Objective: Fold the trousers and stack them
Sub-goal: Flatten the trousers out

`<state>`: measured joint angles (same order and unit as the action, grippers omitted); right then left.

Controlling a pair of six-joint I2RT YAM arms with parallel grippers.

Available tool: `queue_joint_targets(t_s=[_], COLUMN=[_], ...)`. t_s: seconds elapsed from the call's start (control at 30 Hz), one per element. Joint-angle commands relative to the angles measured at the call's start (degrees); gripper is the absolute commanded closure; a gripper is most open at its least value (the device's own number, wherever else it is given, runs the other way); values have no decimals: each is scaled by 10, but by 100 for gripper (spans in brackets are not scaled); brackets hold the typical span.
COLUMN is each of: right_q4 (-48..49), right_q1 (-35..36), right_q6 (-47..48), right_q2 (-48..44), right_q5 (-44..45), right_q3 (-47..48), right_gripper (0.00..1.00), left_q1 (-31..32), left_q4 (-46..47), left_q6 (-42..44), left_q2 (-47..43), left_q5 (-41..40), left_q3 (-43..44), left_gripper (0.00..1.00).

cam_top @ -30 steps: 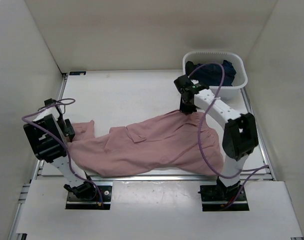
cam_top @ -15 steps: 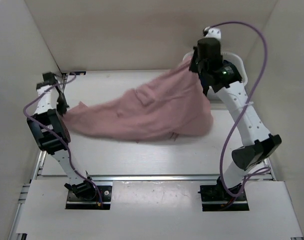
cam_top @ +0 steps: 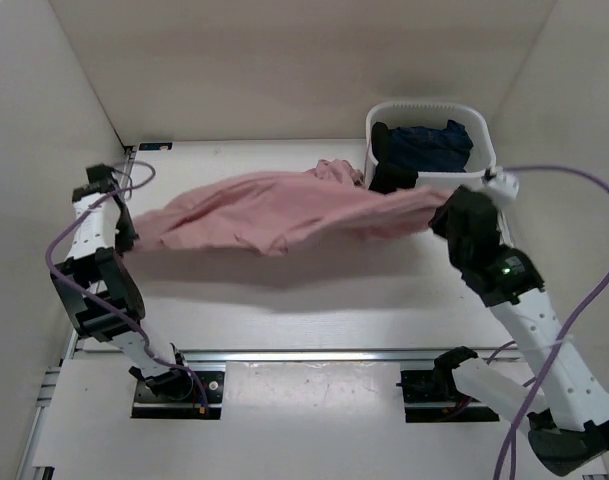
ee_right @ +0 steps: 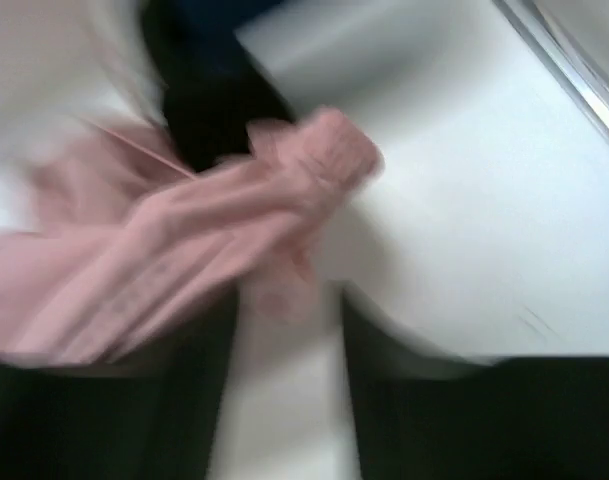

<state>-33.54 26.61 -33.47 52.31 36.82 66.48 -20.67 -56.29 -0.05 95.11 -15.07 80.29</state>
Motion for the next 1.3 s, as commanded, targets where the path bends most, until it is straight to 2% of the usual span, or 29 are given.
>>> queue_joint_targets(t_s=[0.0,0.07,0.13,0.2,0.4,0.43,0.53,0.67,0.8,0.87,0.9,0.97,1.0,1.03,1.07,1.2,1.27], right_q4=[-172,-193,-208,-232,-239,-217,-158,-63,44,92,92,92,83,68,49,-48,-133], right_q1=[-5,-5,-5,-5,-5,-5,-5,-42,-135,-185,-198,-223,-233,-241,-250,-340,-378], right_q6=[-226,-308,-347,-388,-403,-396,-368,-340,-297,-289,-289,-273,-266,-266,-266,-253,-245], right_q2=[-42,-72,-110,-143,-181,-181,-129,28,117,146,156,178,178,178,178,84,-2], right_q5=[74,57,31,26,77,86,91,80,-36,-73,-98,-125,-140,-154,-154,-159,-151], right_q3=[-145,-247,-295,-327,-301,-301,-309,-301,-310,-331,-331,-331,-331,-331,-325,-307,-274], right_gripper=[40,23,13,13,13,13,11,8,8,15,29,46,80,92,100,100,100], left_q1=[-4,-4,-4,-4,-4,-4,-4,-4,-4,-10,-10,-16,-16,-23,-31,-60,-67], left_q4=[4,19,32,43,49,49,54,54,54,54,59,59,65,70,70,75,67], left_q6=[1,1,1,1,1,1,1,1,1,1,1,1,1,1,1,1,1], left_q2=[-28,-33,-34,-39,-45,-45,-50,-50,-62,-68,-75,-81,-81,-86,-91,-99,-106], left_q5=[-25,-25,-25,-25,-37,-37,-44,-62,-67,-67,-72,-79,-79,-87,-95,-111,-119], left_q3=[-108,-152,-204,-237,-250,-250,-250,-239,-233,-233,-233,-233,-233,-233,-233,-208,-202], left_gripper=[86,86,86,86,86,86,86,86,86,86,86,86,86,86,86,86,86])
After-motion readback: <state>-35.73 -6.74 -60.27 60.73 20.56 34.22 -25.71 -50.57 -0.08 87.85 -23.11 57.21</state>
